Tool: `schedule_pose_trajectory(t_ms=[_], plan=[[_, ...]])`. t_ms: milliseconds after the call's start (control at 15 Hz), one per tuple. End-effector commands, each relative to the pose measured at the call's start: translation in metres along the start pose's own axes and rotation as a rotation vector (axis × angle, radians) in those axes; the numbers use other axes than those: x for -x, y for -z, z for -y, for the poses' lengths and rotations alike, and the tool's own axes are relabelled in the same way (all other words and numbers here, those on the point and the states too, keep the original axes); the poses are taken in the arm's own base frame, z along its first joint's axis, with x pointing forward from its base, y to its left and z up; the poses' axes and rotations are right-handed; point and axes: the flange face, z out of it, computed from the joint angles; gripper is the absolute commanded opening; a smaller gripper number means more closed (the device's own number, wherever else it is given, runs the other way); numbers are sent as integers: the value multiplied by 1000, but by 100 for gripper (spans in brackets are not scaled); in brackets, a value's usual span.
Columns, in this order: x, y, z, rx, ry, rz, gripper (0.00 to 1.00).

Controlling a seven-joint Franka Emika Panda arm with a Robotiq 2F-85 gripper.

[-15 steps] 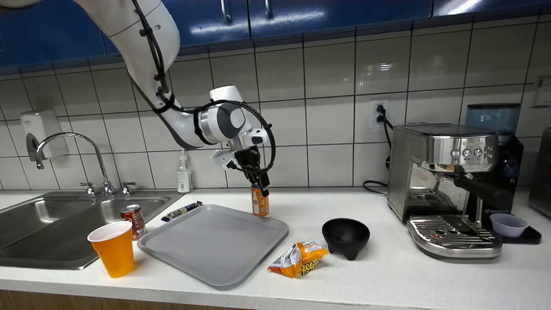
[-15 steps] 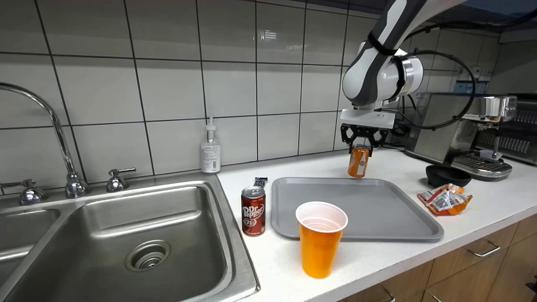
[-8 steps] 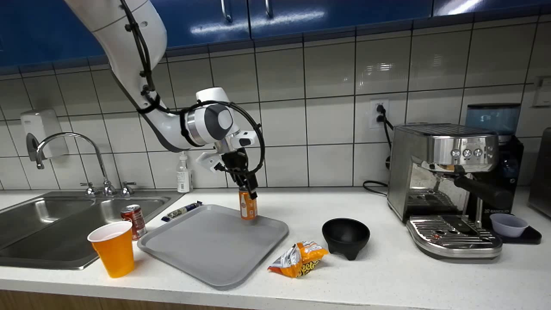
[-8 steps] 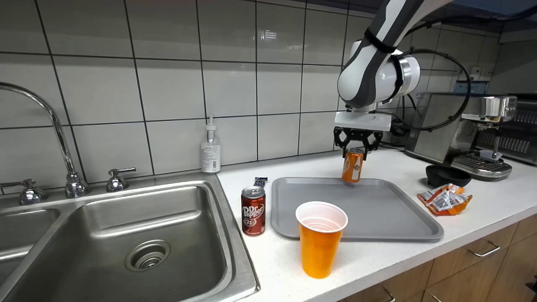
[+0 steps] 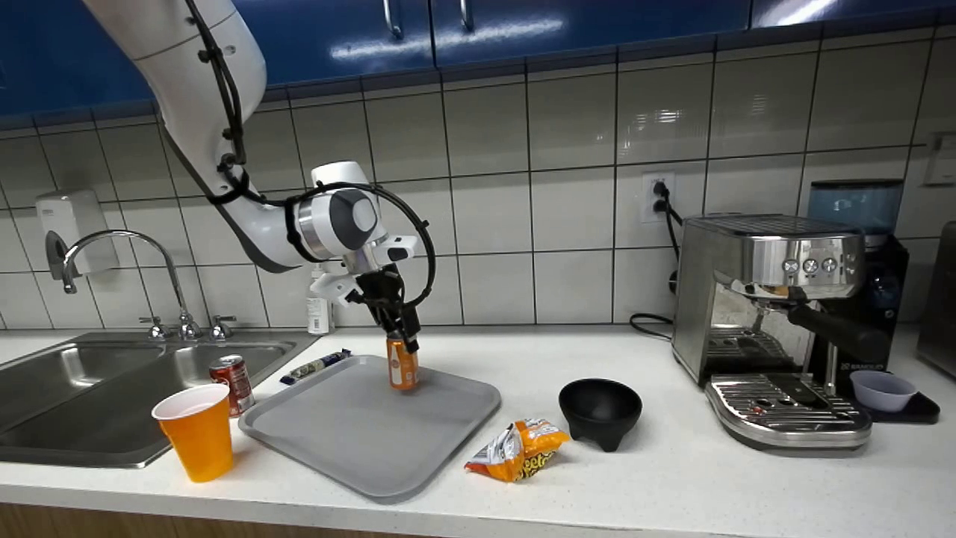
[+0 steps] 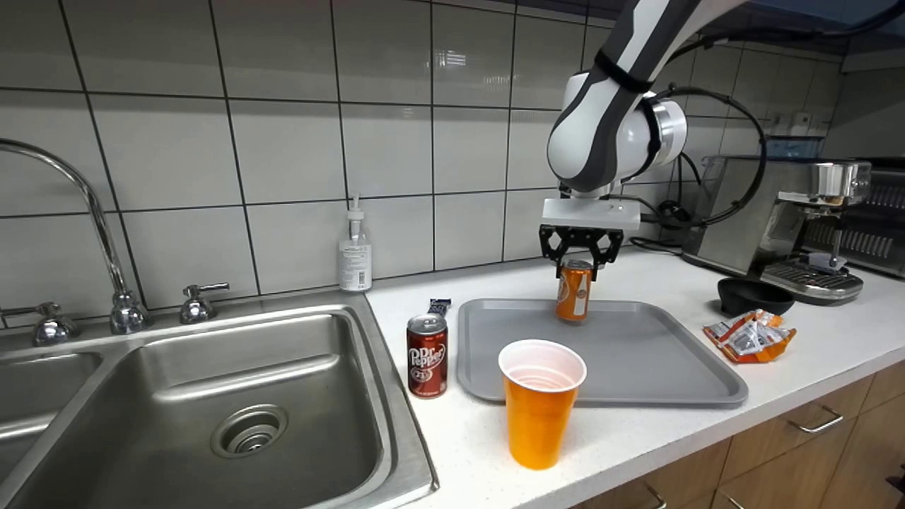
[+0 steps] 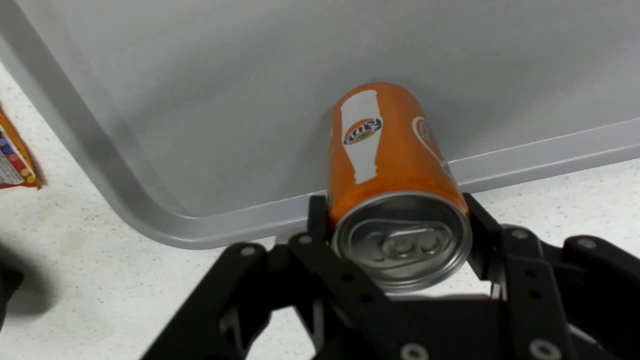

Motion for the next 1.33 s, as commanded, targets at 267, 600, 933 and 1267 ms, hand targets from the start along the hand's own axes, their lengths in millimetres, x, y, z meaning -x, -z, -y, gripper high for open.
schedule_pose_trajectory(t_ms=[267,600,933,1267], plan=[[19,7,27,-3,20,0,38],[27,4,37,1,19,7,38],[31,10,41,-1,20,-4,100],[37,21,46,-6,36,-19,100]])
